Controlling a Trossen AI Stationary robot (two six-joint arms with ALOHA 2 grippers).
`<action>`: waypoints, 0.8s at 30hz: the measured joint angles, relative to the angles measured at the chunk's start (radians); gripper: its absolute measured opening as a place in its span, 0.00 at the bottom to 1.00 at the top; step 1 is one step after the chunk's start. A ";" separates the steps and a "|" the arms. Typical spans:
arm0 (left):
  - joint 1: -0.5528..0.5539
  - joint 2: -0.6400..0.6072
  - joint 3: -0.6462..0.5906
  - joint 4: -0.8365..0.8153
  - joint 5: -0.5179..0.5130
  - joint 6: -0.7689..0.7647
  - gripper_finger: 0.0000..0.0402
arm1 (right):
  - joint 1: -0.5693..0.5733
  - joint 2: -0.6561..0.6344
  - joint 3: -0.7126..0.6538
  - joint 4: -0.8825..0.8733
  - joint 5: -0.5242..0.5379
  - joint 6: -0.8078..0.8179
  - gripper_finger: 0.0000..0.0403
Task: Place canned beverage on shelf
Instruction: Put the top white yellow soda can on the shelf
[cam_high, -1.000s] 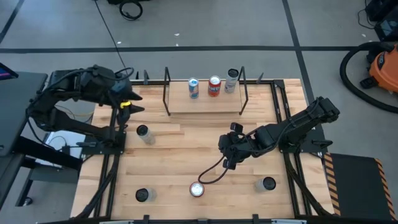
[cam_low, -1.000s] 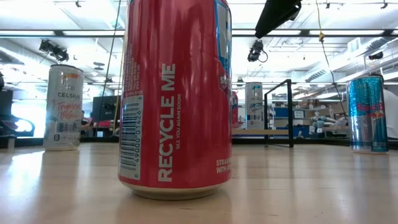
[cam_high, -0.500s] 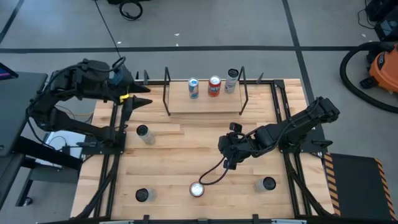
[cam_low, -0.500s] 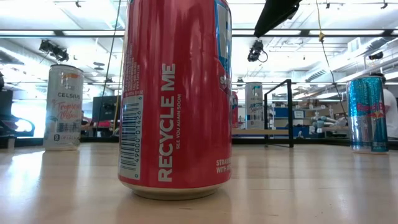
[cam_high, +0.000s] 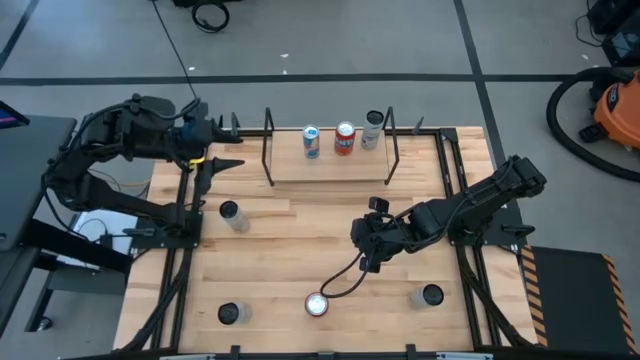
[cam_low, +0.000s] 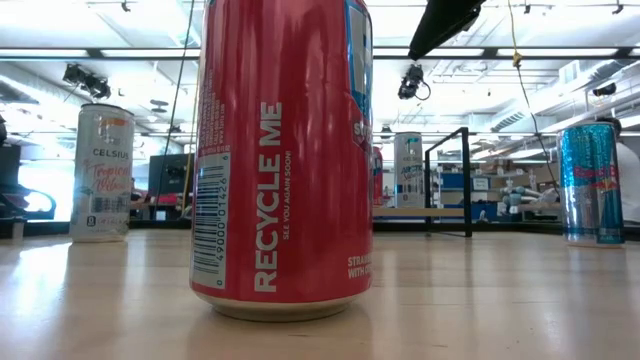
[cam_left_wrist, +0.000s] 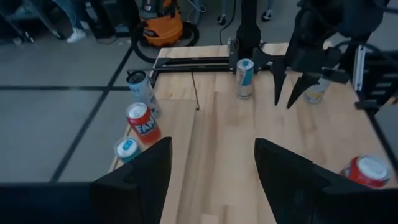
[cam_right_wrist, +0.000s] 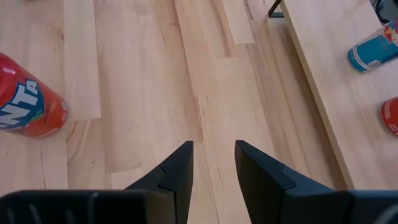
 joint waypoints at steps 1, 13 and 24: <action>0.000 0.003 0.000 0.002 0.000 0.018 0.57 | 0.000 0.000 0.000 0.000 0.000 0.000 0.31; 0.000 0.057 0.000 0.007 -0.002 0.035 0.57 | 0.000 0.000 0.000 0.025 0.000 0.011 0.31; 0.009 0.085 0.000 -0.016 -0.001 0.033 0.57 | 0.000 0.000 0.000 0.044 -0.001 0.016 0.31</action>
